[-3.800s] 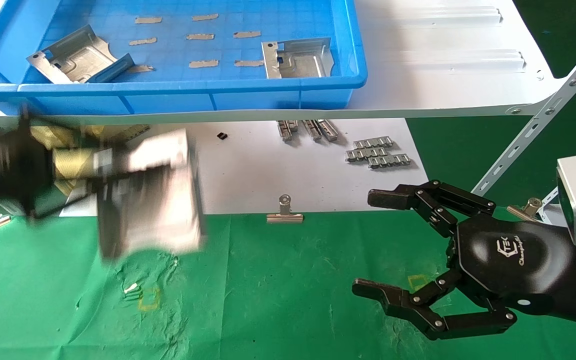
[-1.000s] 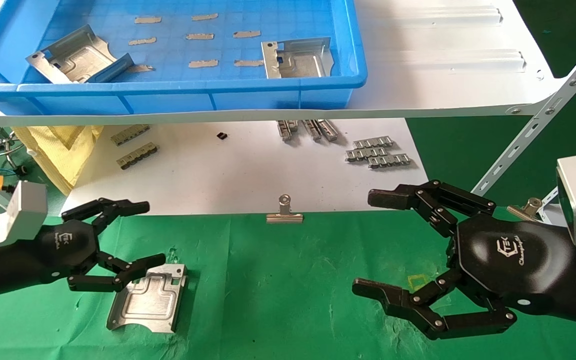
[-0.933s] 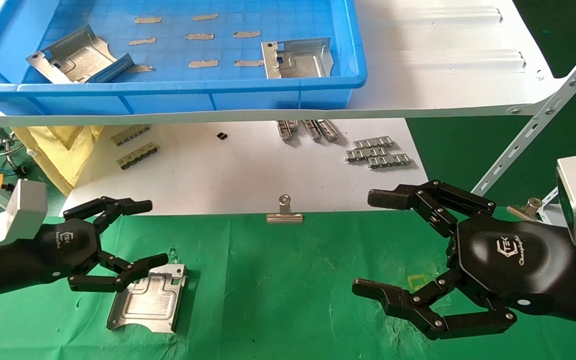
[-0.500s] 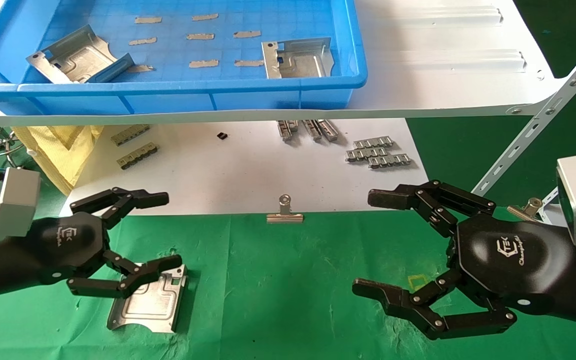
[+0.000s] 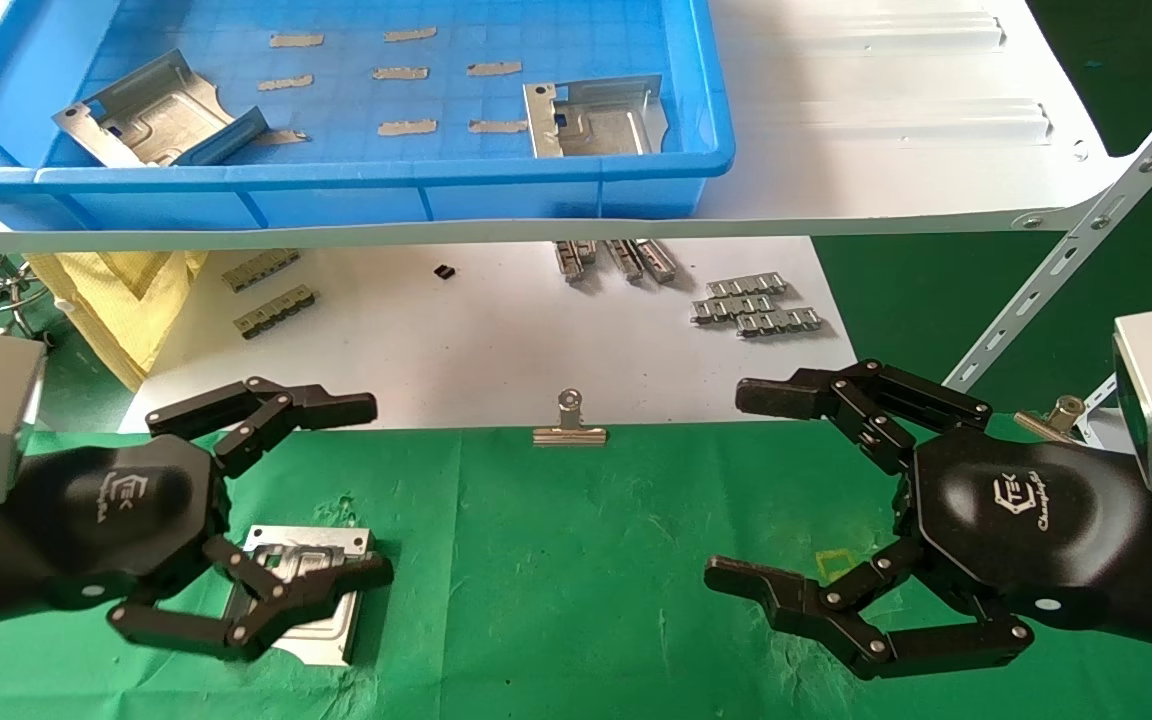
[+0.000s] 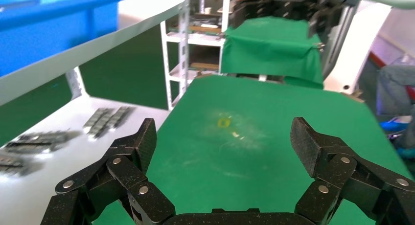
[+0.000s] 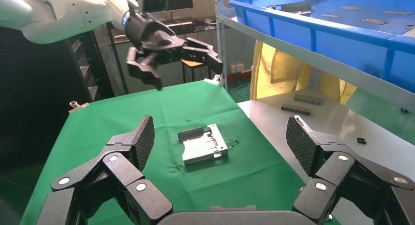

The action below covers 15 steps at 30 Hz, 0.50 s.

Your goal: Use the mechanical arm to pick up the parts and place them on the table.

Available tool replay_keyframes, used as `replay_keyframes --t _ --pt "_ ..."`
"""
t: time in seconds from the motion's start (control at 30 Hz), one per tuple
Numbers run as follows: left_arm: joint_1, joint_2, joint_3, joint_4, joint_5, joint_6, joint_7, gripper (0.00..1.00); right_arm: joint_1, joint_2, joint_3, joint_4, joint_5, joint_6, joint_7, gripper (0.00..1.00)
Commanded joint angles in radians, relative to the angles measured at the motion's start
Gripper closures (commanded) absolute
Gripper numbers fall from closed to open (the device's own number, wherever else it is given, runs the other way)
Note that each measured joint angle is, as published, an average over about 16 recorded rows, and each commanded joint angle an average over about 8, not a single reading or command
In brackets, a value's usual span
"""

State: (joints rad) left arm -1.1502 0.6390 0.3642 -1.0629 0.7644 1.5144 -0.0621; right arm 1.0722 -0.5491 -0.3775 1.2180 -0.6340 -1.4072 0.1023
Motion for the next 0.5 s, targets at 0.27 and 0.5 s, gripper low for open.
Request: replay_keyframes --t 0.27,0.5 --pt "0.060 -0.022 -0.067 -0.175 -0.027 -0.015 -0.099 0.00 0.000 0.000 0.000 0.000 0.000 0.000 0.000 0.00" --pt "0.087 -0.032 -0.098 -0.256 -0.040 -0.021 -0.138 0.00 0.000 0.000 0.000 0.000 0.000 0.000 0.000 0.00"
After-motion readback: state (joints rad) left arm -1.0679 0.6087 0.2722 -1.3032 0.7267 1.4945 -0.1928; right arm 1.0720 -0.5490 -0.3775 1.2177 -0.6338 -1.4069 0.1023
